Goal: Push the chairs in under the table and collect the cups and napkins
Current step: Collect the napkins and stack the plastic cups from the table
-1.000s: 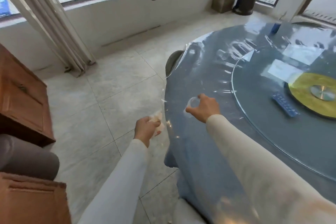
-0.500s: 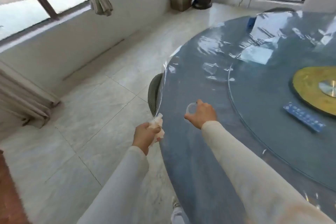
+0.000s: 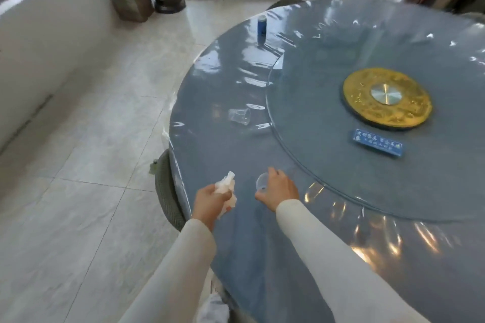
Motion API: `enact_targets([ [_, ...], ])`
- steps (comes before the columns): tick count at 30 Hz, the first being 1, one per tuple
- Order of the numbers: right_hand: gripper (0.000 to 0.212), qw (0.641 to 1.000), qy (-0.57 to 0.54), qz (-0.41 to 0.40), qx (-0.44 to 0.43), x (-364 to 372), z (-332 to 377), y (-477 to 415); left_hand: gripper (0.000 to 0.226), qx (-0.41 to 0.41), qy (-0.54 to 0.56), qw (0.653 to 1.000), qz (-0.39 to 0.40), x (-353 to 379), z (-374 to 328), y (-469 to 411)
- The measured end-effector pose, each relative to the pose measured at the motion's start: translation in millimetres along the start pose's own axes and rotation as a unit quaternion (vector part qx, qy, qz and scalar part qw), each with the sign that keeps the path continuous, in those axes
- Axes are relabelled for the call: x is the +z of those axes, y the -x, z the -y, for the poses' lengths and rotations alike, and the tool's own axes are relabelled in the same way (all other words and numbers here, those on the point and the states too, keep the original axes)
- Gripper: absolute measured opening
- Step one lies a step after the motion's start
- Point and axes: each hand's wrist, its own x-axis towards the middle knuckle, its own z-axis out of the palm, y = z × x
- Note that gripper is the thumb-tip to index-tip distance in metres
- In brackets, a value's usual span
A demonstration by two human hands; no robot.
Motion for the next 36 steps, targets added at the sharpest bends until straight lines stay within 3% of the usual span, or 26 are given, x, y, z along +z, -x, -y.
enact_targets([
  [9,0.063,0.992,-0.014,0.043,0.119,2,13,-14,0.019,-0.011,-0.081,0.991,0.109,13,-48,-75],
  [14,0.099,0.983,-0.024,0.09,0.16,-4,9,-32,0.016,-0.033,-0.091,0.985,0.142,22,-52,-92],
  [20,0.135,0.985,-0.081,0.089,0.122,-28,5,-78,0.019,-0.039,-0.08,0.989,0.118,21,-60,-114],
  [27,0.108,0.986,-0.15,0.061,0.046,-31,19,-167,0.018,-0.025,-0.05,0.997,0.043,15,-83,-150],
  [36,0.119,0.993,-0.112,0.026,-0.033,-18,58,-263,0.023,-0.033,-0.022,0.999,-0.009,15,-85,-176],
])
